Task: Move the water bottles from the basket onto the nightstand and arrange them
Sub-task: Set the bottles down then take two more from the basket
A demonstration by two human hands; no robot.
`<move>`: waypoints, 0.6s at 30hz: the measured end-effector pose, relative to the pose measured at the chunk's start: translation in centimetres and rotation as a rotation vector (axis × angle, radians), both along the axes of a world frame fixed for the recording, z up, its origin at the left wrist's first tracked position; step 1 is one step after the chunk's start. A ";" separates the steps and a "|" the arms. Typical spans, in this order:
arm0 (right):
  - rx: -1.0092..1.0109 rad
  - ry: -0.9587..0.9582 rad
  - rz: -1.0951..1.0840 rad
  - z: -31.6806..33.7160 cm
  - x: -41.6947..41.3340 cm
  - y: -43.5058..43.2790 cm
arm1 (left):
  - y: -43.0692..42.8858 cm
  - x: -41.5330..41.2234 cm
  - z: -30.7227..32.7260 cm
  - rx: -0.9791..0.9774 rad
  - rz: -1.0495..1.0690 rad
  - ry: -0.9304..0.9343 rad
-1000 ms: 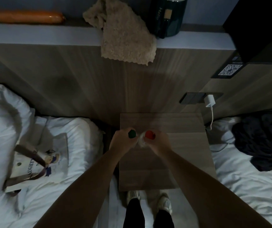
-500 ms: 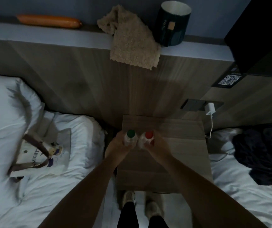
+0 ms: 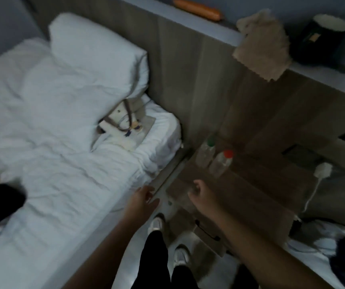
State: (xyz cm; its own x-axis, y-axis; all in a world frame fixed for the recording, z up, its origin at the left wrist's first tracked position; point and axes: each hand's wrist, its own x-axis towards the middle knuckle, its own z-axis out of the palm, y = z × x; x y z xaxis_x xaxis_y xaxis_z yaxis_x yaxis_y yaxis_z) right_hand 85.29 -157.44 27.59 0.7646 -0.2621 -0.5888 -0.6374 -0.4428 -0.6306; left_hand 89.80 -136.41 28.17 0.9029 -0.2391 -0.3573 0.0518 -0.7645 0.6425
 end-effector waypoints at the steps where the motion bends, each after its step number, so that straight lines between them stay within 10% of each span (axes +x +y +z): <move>1: -0.017 -0.014 0.039 -0.1 -0.1 1.0 | 1.4 -1.5 0.3 0.008 0.040 0.007; 18: -0.121 -0.069 0.775 0.0 -4.2 24.4 | 22.7 -20.9 0.8 0.008 0.735 -0.032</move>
State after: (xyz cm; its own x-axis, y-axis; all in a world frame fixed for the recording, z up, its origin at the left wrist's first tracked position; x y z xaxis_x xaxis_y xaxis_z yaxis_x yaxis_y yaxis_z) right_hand 81.11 -133.04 27.56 0.7895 0.3014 -0.5347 -0.0801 -0.8131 -0.5766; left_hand 68.94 -113.73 29.00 0.8393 0.4344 -0.3270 0.5338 -0.5441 0.6473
